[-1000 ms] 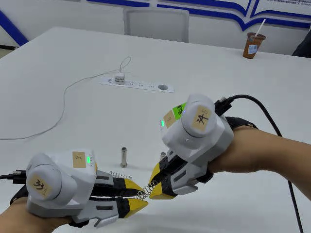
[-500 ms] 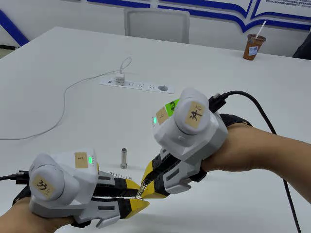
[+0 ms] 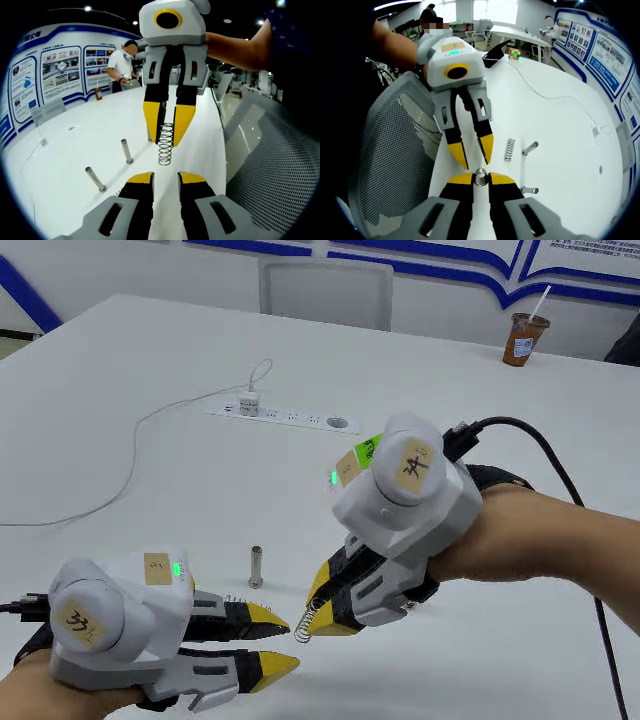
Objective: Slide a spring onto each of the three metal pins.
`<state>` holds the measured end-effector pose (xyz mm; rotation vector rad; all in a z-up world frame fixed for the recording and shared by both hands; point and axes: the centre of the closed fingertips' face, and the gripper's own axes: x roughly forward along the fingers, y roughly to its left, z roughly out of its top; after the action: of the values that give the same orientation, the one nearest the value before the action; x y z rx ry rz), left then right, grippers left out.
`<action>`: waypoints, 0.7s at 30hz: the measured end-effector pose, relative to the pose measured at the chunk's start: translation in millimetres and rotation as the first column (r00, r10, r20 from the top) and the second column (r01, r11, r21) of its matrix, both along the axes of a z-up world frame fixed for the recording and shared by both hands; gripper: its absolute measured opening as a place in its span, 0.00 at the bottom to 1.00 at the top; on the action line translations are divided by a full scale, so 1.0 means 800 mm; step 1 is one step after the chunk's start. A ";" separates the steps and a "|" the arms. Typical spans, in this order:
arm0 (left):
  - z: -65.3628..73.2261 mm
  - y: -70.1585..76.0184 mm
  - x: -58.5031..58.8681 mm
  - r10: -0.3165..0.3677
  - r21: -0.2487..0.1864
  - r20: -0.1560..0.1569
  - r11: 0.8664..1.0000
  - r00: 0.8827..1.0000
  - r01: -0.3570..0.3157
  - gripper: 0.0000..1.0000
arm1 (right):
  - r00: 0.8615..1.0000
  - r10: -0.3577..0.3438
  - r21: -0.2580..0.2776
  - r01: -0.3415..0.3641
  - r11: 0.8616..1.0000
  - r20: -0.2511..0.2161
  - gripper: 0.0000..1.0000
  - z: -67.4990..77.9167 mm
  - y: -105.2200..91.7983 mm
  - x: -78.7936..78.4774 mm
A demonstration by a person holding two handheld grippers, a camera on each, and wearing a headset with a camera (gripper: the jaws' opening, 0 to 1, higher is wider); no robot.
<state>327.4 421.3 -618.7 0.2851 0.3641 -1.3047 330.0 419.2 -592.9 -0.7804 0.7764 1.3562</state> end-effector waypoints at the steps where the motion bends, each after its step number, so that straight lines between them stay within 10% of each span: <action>1: 0.000 0.002 0.001 0.007 -0.002 -0.001 1.000 1.000 -0.007 0.20 | 1.000 -0.005 -0.003 0.005 1.000 0.000 0.12 0.000 -0.003 0.002; 21: -0.003 0.034 0.014 0.102 -0.009 -0.014 0.995 0.995 -0.102 0.28 | 0.994 -0.097 -0.057 0.100 0.993 0.059 0.12 0.011 -0.050 0.054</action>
<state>338.3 448.9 -621.4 0.2462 0.3793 -1.2087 373.5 379.6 -584.4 -0.8135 0.8042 1.2227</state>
